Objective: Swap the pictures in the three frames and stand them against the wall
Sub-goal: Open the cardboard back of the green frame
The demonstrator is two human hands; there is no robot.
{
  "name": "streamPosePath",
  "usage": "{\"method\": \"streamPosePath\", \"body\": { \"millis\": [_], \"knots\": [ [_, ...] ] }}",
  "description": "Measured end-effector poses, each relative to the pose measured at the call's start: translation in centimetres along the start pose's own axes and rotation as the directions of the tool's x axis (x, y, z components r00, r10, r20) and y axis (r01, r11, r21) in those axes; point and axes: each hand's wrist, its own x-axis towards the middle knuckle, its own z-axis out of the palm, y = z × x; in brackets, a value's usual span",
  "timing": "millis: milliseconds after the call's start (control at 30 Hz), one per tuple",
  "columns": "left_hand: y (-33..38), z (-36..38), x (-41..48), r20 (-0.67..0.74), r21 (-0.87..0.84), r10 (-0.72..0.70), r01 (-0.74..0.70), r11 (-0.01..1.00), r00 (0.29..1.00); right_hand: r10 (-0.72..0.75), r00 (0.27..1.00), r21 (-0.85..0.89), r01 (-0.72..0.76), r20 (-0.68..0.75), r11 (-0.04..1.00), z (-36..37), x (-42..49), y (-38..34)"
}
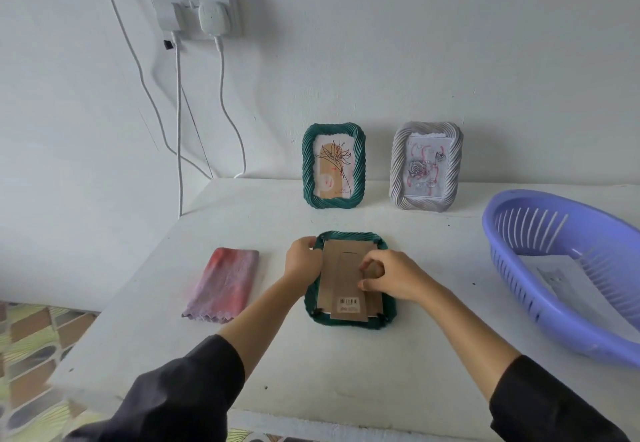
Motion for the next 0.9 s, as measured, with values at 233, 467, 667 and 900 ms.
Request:
{"method": "streamPosePath", "body": {
  "millis": [233,467,667,900],
  "knots": [
    [-0.5,-1.1,2.0,0.030,0.011,0.016,-0.017,1.000,0.999,0.008,1.000,0.093,-0.010,0.021,0.996,-0.3,0.6,0.2],
    [-0.5,-2.1,5.0,0.096,0.140,0.150,-0.162,0.977,0.984,0.093,0.959,0.130,-0.060,-0.266,0.990,-1.8,3.5,2.1],
    [0.1,-1.0,6.1,0.223,0.192,0.182,-0.226,0.955,0.958,0.036,0.977,0.100,-0.015,-0.210,0.995,-2.2,5.2,3.6],
    [1.0,-0.3,7.2,0.321,0.274,0.214,-0.307,0.912,0.922,-0.017,0.979,0.071,0.032,-0.201,0.997,-3.1,5.5,5.0]
  ]
}}
